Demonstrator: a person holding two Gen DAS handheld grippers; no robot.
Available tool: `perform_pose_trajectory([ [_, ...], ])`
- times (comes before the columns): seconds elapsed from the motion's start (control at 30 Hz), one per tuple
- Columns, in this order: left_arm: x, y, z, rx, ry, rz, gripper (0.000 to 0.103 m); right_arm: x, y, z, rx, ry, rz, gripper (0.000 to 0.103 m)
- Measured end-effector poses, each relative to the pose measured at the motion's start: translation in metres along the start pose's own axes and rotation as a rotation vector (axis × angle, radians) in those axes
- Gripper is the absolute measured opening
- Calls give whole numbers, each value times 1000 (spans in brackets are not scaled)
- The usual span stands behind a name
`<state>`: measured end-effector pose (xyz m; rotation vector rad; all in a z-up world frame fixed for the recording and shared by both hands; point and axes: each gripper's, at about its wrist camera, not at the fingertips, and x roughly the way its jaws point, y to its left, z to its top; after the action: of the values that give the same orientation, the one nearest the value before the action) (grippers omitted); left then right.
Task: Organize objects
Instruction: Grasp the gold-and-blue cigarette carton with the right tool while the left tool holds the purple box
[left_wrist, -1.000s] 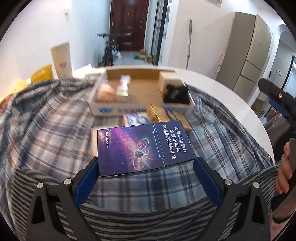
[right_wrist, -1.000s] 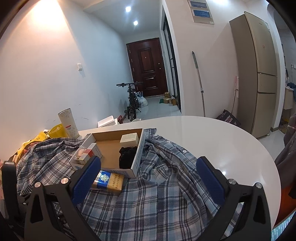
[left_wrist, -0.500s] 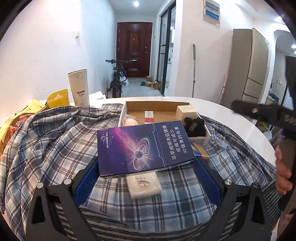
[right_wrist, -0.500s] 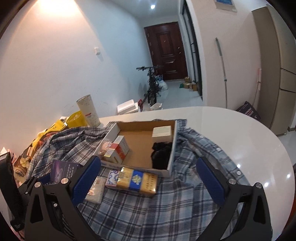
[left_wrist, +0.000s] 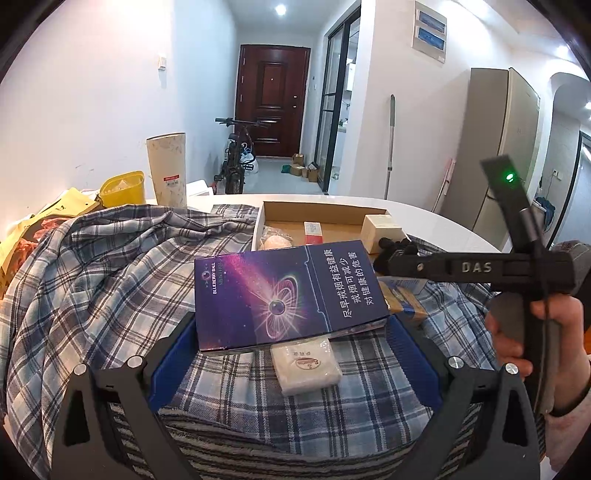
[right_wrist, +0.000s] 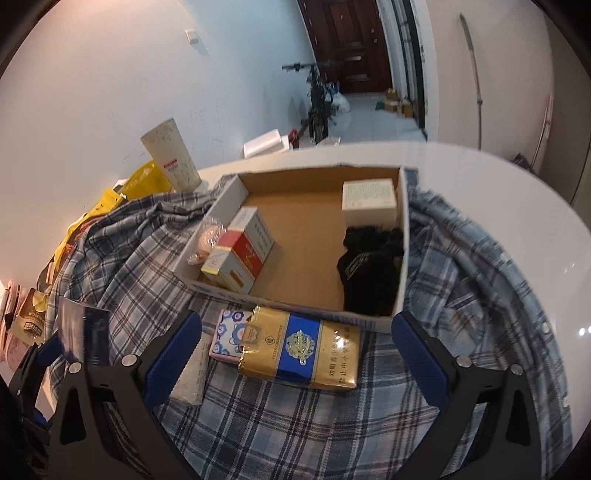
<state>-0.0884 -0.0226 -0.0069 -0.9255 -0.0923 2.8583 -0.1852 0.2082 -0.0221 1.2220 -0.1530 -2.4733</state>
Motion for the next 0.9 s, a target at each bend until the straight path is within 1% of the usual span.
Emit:
perform_pose_trajectory([
  [0.17, 0, 1, -1, -4, 2, -2, 100, 21, -6, -6, 31, 77, 56, 103],
  [0.4, 0, 3, -1, -17, 12, -3, 100, 39, -9, -11, 33, 130, 49, 103],
  [0.47, -1, 2, -1, -17, 9, -1, 100, 45, -9, -13, 32, 147, 48, 100],
  [0.53, -2, 2, -2, -15, 8, 2, 100, 49, -9, -15, 27, 164, 50, 88],
  [0.57, -2, 2, -2, -15, 8, 4, 100, 51, -9, -15, 24, 171, 50, 88],
  [0.8, -8, -1, 1, 4, 3, 19, 100, 32, -5, -12, 6, 115, 64, 87],
  [0.9, -12, -4, 4, 8, -4, 25, 100, 16, -4, -7, -1, 67, 64, 87],
])
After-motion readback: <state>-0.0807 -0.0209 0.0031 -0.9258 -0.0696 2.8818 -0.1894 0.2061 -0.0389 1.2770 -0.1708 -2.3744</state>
